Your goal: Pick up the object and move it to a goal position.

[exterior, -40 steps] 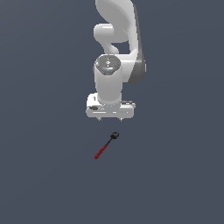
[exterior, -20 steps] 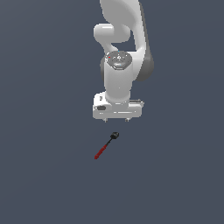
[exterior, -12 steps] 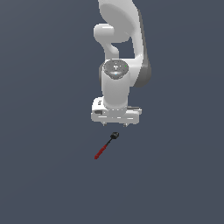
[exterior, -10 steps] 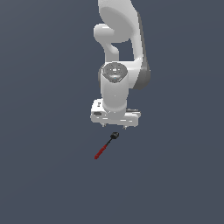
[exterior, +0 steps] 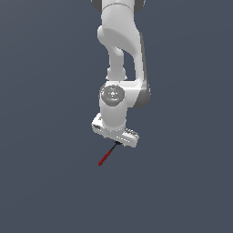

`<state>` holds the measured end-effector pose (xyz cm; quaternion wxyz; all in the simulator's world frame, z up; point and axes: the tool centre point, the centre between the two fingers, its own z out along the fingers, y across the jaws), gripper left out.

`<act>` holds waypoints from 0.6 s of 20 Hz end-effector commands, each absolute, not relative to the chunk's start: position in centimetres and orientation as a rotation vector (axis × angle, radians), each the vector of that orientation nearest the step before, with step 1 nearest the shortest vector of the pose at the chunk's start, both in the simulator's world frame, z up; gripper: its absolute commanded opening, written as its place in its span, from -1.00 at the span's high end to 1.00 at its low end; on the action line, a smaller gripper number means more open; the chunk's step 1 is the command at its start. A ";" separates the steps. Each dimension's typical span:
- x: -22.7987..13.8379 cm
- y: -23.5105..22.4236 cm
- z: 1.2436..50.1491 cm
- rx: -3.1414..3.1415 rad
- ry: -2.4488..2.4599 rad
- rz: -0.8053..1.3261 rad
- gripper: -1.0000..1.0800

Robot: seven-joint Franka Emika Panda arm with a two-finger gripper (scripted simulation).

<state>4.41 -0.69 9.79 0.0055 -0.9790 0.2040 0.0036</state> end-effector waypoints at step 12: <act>5.7 -2.1 6.1 -2.997 0.940 0.000 -0.92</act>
